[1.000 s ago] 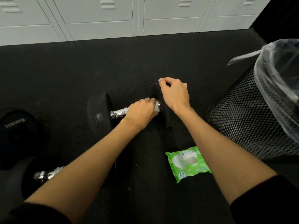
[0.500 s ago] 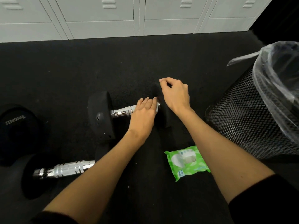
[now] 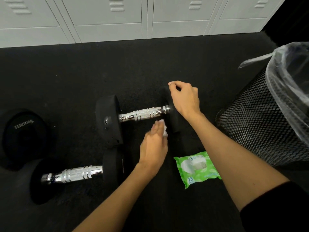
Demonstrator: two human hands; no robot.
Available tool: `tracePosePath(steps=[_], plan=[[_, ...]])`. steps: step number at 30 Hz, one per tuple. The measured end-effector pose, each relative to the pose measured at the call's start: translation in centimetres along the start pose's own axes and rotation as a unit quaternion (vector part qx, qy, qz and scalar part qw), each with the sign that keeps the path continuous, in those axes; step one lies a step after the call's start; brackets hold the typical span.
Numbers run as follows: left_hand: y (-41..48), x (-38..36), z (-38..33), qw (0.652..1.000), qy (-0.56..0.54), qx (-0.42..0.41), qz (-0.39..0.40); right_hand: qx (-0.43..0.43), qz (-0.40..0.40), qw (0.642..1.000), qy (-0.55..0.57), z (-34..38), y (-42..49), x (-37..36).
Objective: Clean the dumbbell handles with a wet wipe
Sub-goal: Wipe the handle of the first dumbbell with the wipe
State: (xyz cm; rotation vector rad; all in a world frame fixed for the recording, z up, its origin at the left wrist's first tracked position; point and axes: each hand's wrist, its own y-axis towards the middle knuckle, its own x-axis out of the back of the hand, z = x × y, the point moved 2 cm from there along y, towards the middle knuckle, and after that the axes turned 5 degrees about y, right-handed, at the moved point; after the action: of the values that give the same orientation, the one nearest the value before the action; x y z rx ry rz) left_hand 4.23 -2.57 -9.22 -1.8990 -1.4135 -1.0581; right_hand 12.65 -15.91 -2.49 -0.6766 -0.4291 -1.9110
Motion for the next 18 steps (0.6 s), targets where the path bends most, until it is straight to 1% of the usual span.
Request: tracePosePath(steps=[1,2,3,4,5,6,9,10,12,13,14,18], plan=[[-0.3,0.2,-0.2,0.989,-0.099,0.110,0.018,-0.002,0.000,1.000,0.002,0.0,0.0,0.0],[-0.4,0.2,-0.1,0.949,-0.216,0.231,0.011,-0.004,0.000,1.000,0.004,-0.1,0.0,0.0],[-0.3,0.2,0.0,0.875,-0.347,0.337,0.000,-0.005,0.000,1.000,0.005,-0.1,-0.1,0.0],[0.1,-0.1,0.2,0.786,-0.467,0.406,-0.001,-0.006,0.002,1.000,0.004,-0.1,-0.1,0.1],[0.8,-0.2,0.4,0.710,-0.560,0.427,0.008,-0.006,0.002,1.000,0.001,-0.1,-0.2,0.1],[1.6,-0.3,0.4,0.655,-0.627,0.421,0.019,-0.004,0.002,1.000,-0.001,-0.1,-0.2,0.1],[3.7,0.8,-0.6,0.565,-0.729,0.384,0.036,0.001,-0.001,1.000,-0.004,0.0,-0.2,0.2],[4.3,1.1,-1.0,0.525,-0.757,0.387,0.037,0.002,-0.001,1.000,-0.003,0.0,-0.2,0.2],[5.5,1.2,-1.6,0.461,-0.795,0.394,0.025,0.003,-0.002,1.000,-0.003,0.0,-0.2,0.1],[6.0,1.1,-1.7,0.448,-0.808,0.383,0.021,0.004,-0.002,1.000,-0.003,0.0,-0.2,0.1],[6.6,0.8,-1.7,0.447,-0.811,0.376,0.017,0.005,-0.003,1.000,-0.005,-0.1,-0.2,0.1],[7.3,-0.2,-1.8,0.470,-0.795,0.384,0.009,0.009,-0.007,1.000,-0.006,0.0,-0.2,0.0]])
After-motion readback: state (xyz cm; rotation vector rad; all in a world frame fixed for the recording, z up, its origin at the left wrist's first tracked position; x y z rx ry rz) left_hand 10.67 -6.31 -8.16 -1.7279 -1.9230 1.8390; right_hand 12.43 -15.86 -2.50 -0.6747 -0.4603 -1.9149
